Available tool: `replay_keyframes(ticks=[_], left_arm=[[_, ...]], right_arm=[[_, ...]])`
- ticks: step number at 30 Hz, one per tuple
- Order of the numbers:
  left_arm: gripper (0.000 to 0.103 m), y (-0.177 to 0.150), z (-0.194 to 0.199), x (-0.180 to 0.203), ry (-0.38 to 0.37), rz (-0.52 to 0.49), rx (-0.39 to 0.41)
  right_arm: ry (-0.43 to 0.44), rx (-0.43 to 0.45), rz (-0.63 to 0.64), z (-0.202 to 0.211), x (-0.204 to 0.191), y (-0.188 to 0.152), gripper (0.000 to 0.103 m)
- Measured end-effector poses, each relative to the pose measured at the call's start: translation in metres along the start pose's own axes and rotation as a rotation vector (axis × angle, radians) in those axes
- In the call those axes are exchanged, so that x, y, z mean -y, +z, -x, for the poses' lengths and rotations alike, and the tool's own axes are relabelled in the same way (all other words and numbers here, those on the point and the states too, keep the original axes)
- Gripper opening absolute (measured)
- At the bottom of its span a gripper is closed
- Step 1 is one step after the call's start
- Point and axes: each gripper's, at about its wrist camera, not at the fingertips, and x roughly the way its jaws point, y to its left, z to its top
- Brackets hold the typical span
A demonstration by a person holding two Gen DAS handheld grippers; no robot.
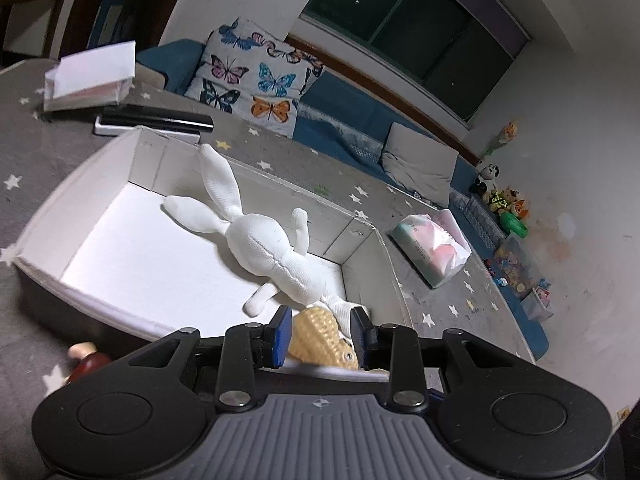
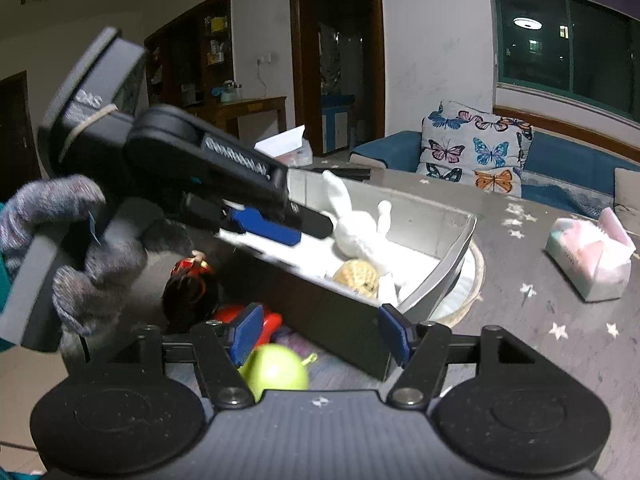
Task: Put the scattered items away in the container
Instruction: 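Open the right gripper to release the peanut toy and withdraw, then move the right gripper down to the green alien toy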
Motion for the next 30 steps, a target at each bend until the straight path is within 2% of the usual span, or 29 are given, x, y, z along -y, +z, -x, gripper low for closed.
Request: replay_keyframes(ticks=[6, 15, 21, 30], left_arm=[[0.034, -0.016, 0.023, 0.004, 0.007, -0.046, 0.022], [0.034, -0.044, 0.040, 0.005, -0.009, -0.087, -0.005], [0.034, -0.057, 0.037, 0.007, -0.029, -0.095, -0.034], [0.034, -0.058, 0.027, 0.004, -0.039, -0.076, -0.067]], right_arm=[[0.011, -0.028, -0.010, -0.001, -0.010, -0.013, 0.065], [0.023, -0.053, -0.032, -0.005, -0.022, -0.023, 0.065], [0.032, -0.071, -0.056, -0.017, -0.024, -0.024, 0.065], [0.034, -0.105, -0.062, -0.026, -0.021, -0.030, 0.065]])
